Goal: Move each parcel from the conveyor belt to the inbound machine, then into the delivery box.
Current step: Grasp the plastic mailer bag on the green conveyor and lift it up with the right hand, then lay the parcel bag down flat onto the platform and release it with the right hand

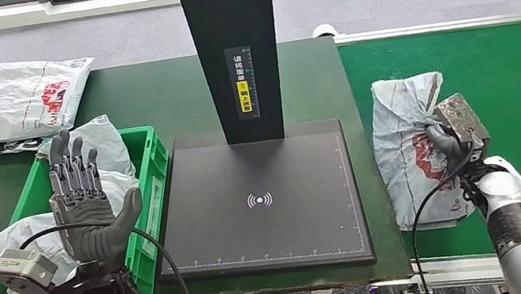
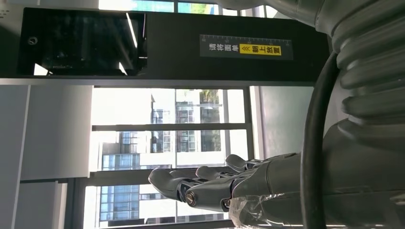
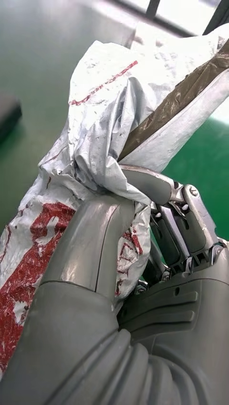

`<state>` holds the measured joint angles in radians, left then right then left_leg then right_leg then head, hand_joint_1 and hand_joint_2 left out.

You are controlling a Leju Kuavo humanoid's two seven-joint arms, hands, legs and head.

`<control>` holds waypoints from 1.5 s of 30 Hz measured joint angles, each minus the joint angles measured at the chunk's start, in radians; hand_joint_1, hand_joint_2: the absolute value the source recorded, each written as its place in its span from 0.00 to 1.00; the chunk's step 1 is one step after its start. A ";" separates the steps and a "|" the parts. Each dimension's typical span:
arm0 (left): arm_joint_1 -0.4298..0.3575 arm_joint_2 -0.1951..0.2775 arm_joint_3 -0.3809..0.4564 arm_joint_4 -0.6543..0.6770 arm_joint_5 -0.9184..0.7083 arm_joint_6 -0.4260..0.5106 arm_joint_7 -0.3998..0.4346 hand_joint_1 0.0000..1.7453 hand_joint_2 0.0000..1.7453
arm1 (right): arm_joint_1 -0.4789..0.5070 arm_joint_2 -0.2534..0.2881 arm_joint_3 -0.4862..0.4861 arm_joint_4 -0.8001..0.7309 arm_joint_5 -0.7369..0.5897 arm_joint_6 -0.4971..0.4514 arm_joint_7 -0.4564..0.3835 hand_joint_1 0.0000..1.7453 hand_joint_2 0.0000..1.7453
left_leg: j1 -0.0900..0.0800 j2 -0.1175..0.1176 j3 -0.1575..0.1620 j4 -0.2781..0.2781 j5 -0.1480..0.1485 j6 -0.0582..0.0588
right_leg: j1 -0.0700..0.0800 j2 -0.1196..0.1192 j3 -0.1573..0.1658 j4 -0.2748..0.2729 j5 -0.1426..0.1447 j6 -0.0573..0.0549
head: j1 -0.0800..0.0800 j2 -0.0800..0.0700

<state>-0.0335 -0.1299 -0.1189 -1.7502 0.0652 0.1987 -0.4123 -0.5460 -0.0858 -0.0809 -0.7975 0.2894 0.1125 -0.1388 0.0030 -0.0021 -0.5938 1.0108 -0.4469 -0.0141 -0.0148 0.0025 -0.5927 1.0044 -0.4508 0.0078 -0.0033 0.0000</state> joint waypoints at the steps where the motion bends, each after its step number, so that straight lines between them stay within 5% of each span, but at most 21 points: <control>1: 0.006 0.000 0.004 -0.006 0.000 0.004 -0.002 0.00 1.00 | 0.007 -0.003 0.000 -0.033 -0.020 -0.001 -0.002 1.00 1.00 | 0.000 0.000 0.000 0.000 0.000 0.000 | 0.000 0.000 0.000 0.000 0.000 0.000 | 0.000 0.000; 16: 0.050 -0.008 0.057 -0.067 -0.018 0.013 -0.014 0.00 1.00 | 0.156 -0.022 -0.127 -0.489 -0.173 0.000 -0.020 1.00 1.00 | 0.000 -0.001 -0.001 0.000 0.000 0.000 | 0.000 0.000 0.000 0.000 -0.001 0.001 | 0.000 0.000; 24: 0.053 -0.013 0.059 -0.072 -0.026 0.011 -0.005 0.00 1.00 | 0.181 -0.008 -0.149 -0.553 -0.026 -0.121 0.015 1.00 1.00 | 0.000 -0.001 -0.001 0.000 0.000 0.000 | 0.000 0.000 0.000 0.000 -0.001 0.001 | 0.000 0.000; 32: 0.030 -0.031 0.058 -0.069 -0.046 -0.005 0.029 0.00 1.00 | 0.118 0.078 -0.038 -0.407 0.133 -0.159 0.039 1.00 1.00 | 0.001 0.001 0.000 -0.001 0.001 -0.001 | 0.001 0.001 0.000 0.000 0.000 0.000 | 0.000 0.000; 39: 0.007 -0.037 0.055 -0.054 -0.048 0.002 0.035 0.00 1.00 | -0.018 0.176 0.145 -0.195 0.139 -0.166 0.036 1.00 1.00 | 0.001 0.001 0.000 -0.001 0.002 -0.002 | 0.001 0.001 -0.001 0.001 0.000 0.000 | 0.000 0.000; 45: -0.002 -0.038 0.055 -0.045 -0.044 0.004 0.035 0.00 1.00 | -0.074 0.210 0.205 -0.115 0.134 -0.169 0.036 1.00 1.00 | 0.001 -0.002 -0.001 -0.001 0.002 -0.002 | 0.001 -0.001 -0.001 0.001 0.000 0.000 | 0.000 0.000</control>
<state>-0.0354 -0.1682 -0.0636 -1.7953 0.0214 0.2029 -0.3777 -0.6199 0.1241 0.1239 -0.9121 0.4231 -0.0569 -0.1029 0.0039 -0.0038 -0.5949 1.0103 -0.4449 -0.0164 -0.0140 0.0017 -0.5934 1.0054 -0.4506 0.0074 -0.0033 0.0000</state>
